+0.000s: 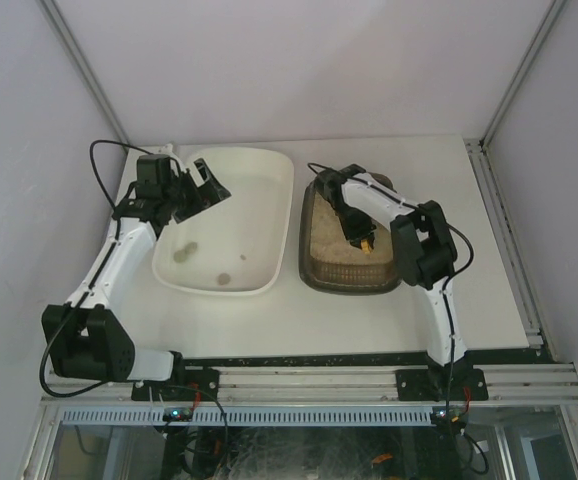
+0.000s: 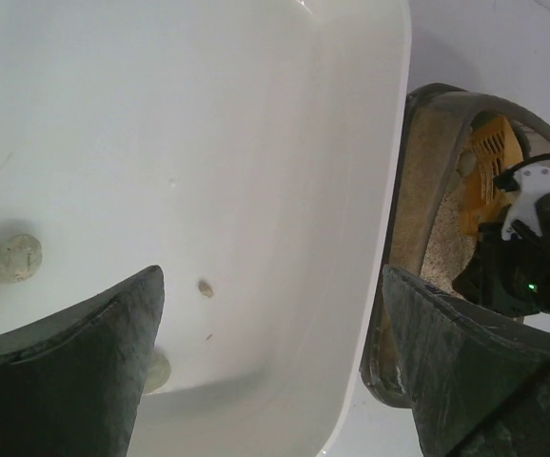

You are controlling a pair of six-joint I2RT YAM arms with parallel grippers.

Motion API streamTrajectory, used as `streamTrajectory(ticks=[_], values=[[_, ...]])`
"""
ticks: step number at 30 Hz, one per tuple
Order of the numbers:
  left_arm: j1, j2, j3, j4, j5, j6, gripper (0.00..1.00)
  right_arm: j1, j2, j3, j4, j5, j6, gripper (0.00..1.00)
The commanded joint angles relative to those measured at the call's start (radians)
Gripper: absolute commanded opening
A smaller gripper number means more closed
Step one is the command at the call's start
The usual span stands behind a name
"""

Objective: Clean the litter box

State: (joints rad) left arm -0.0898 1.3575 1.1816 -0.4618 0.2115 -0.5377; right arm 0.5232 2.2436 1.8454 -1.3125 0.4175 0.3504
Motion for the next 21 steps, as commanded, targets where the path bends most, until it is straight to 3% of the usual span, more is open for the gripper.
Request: streamTrajectory(ticks=[1, 6, 15, 21], values=[[0.011, 0.02, 0.02, 0.025, -0.006, 0.032, 1.0, -0.002, -0.154, -0.059, 0.09, -0.198, -0.052, 0.0], [0.018, 0.031, 0.026, 0.025, 0.002, 0.036, 1.0, -0.026, -0.202, -0.098, 0.124, -0.265, -0.047, 0.0], [0.024, 0.042, 0.028, 0.022, 0.009, 0.044, 0.99, -0.049, -0.14, -0.097, 0.162, -0.307, -0.057, 0.0], [0.029, 0.037, 0.026, 0.02, 0.005, 0.053, 0.99, -0.061, -0.13, -0.113, 0.213, -0.49, -0.069, 0.0]])
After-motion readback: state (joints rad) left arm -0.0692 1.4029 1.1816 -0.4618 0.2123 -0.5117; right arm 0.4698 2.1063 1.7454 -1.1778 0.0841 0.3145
